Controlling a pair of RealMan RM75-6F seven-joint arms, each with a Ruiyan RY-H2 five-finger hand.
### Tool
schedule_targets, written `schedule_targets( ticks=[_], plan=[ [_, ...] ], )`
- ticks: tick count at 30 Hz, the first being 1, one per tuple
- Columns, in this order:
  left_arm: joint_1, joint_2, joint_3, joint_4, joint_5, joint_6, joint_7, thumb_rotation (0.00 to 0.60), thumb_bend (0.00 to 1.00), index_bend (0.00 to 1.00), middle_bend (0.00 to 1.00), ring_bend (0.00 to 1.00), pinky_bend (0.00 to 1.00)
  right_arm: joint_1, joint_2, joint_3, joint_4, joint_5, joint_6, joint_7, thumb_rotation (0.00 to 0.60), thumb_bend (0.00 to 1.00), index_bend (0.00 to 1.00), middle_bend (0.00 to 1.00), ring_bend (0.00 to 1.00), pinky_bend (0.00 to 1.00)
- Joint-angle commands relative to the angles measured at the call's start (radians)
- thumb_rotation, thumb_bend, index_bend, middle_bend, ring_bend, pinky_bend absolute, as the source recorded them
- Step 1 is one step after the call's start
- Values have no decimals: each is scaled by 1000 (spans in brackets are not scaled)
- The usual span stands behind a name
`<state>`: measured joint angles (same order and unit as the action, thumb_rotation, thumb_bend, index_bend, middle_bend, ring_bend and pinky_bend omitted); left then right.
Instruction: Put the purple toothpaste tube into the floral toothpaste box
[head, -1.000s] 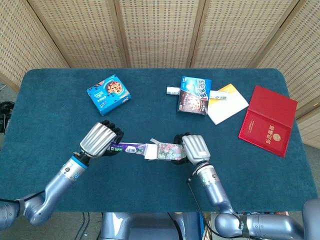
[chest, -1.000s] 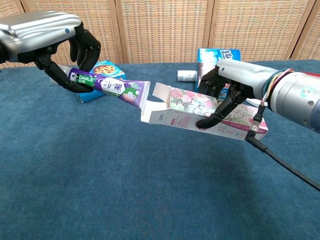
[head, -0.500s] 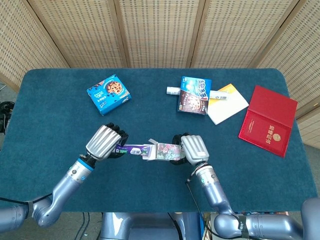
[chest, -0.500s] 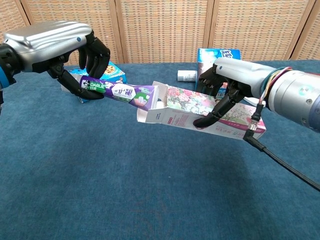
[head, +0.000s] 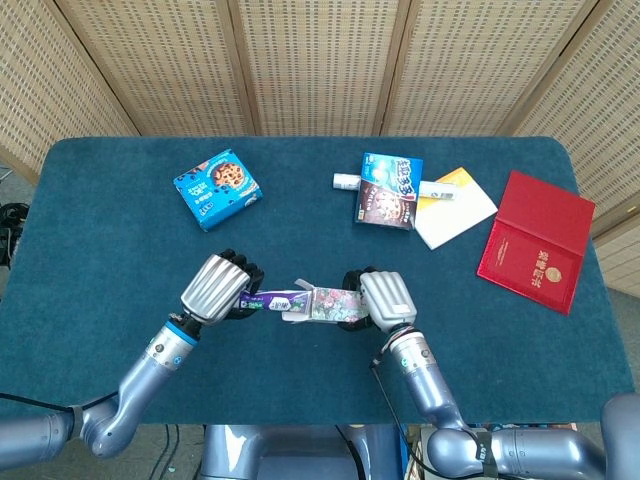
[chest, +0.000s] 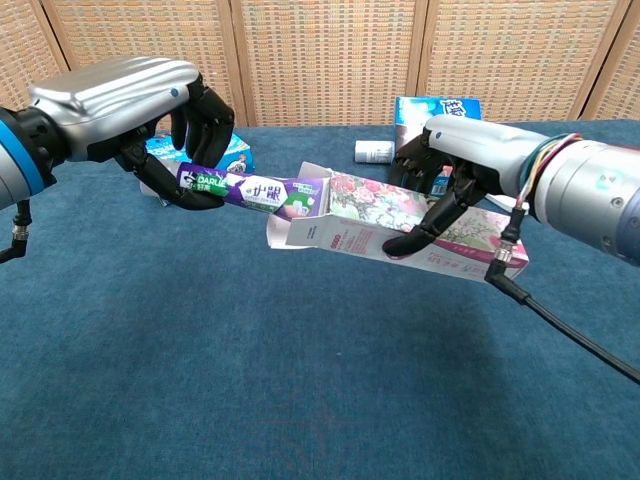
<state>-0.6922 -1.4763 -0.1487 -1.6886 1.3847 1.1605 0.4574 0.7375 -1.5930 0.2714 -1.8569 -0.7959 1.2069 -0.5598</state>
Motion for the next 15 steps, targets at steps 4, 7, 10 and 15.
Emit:
schedule_targets(
  ticks=[4,7,10,15],
  plan=[
    [4,-37,3,28,18,20,-20,600,321,892,667,523,477,4,0,4,-7,7,1,4,600,118,568,471,357,480],
    [6,-56,4,48,40,37,-39,600,321,891,667,523,477,5,1,12,-13,18,2,13,600,118,568,472,357,480],
    [7,-67,2,62,60,54,-50,600,321,891,667,523,477,4,1,23,-21,29,0,28,600,118,568,474,357,480],
    [7,-88,-1,93,89,76,-88,600,321,891,667,523,477,5,14,37,-45,60,-15,52,600,118,568,477,360,490]
  ],
)
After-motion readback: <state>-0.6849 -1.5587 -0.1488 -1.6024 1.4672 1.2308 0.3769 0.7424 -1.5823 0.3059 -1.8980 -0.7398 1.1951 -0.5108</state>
